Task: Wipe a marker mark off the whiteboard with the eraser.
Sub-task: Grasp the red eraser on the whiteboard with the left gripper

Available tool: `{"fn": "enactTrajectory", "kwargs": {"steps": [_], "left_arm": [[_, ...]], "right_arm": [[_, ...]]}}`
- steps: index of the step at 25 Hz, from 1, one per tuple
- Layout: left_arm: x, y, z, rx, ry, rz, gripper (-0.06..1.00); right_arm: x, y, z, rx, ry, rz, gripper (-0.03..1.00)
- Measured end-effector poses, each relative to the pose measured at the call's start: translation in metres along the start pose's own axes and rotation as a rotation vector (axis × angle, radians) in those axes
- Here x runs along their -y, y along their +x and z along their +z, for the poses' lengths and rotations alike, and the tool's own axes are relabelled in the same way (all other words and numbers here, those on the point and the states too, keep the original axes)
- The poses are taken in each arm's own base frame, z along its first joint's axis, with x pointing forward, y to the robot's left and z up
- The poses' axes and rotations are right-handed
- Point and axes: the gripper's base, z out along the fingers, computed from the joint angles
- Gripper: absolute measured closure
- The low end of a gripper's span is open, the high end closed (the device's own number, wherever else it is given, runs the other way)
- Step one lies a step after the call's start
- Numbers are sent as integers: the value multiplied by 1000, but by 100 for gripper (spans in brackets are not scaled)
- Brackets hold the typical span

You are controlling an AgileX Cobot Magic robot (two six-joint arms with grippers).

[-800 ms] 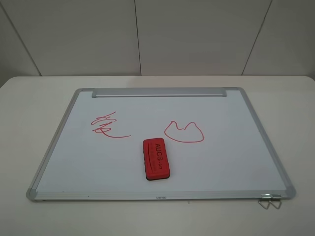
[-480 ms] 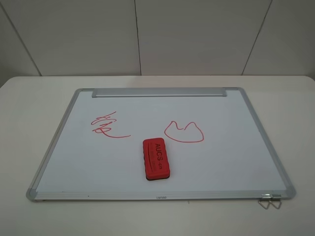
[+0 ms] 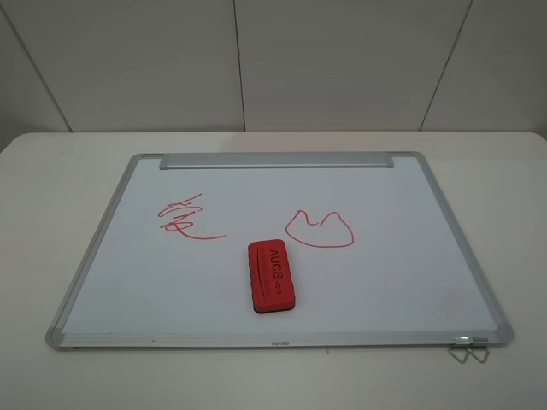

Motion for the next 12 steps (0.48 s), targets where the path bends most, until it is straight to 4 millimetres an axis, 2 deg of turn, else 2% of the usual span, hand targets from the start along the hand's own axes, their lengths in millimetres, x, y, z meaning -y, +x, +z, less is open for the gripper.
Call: {"fn": "enactTrajectory", "kwargs": {"steps": [12], "left_arm": [[0, 0, 0, 0, 0, 0, 19]], "right_arm": [[0, 0, 0, 0, 0, 0, 26]]}}
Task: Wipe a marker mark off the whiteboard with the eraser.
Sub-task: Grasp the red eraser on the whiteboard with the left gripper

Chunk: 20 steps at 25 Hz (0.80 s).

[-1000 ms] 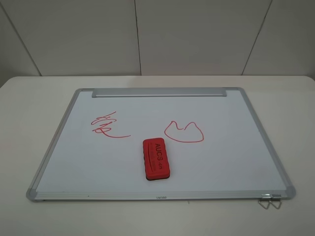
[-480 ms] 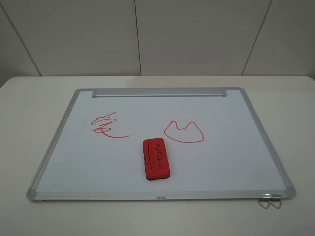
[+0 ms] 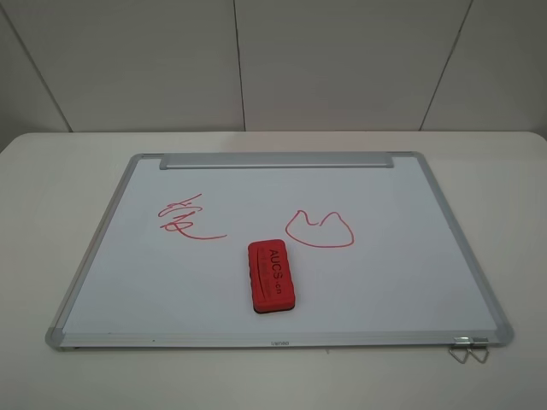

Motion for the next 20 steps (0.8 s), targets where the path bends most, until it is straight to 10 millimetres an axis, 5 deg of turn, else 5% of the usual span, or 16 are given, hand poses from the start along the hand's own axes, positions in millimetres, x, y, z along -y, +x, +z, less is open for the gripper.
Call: {"fn": "enactTrajectory", "kwargs": {"steps": [13, 20], "left_arm": [[0, -2, 3, -22, 1, -6, 19], [-9, -55, 61, -276, -41, -110, 19]], "right_arm": [[0, 0, 0, 0, 0, 0, 26], [0, 0, 0, 0, 0, 0, 26]]}}
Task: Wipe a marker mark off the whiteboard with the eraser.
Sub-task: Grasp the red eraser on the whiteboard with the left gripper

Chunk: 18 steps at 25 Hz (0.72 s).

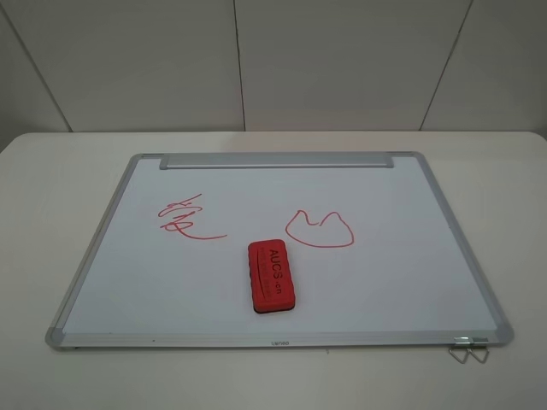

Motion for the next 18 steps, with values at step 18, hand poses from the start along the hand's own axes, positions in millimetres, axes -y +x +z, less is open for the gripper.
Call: {"fn": "enactTrajectory", "kwargs": {"steps": [18], "left_arm": [[87, -55, 195, -580, 103, 58, 19]], "right_arm": [[0, 0, 0, 0, 0, 0, 26]]}}
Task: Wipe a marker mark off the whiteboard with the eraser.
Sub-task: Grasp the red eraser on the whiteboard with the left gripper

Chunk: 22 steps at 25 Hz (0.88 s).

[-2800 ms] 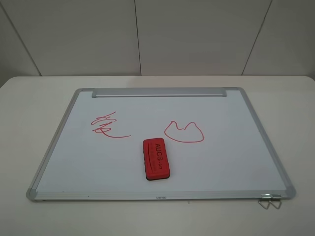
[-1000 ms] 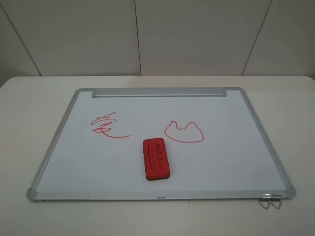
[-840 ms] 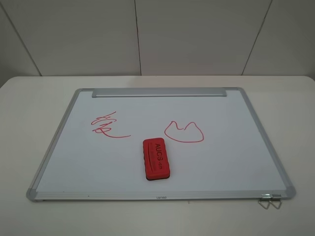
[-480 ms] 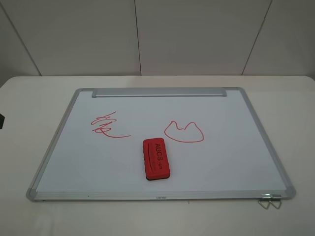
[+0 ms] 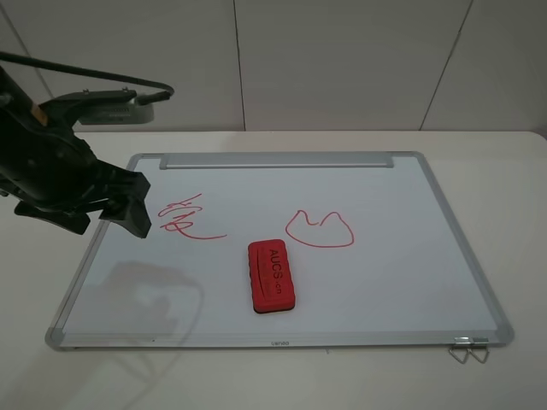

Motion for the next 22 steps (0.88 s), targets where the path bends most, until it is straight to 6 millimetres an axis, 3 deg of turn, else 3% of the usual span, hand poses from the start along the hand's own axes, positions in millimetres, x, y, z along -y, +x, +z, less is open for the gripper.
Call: {"fn": "enactTrajectory", "kwargs": {"steps": [10, 11, 18, 22], "left_arm": [[94, -32, 55, -93, 28, 28, 19], [94, -32, 55, -93, 28, 28, 19], [143, -31, 84, -105, 12, -8, 19], [154, -23, 95, -107, -2, -49, 19]], "right_arm": [[0, 0, 0, 0, 0, 0, 26], [0, 0, 0, 0, 0, 0, 26], [0, 0, 0, 0, 0, 0, 26], [0, 0, 0, 0, 0, 0, 26]]}}
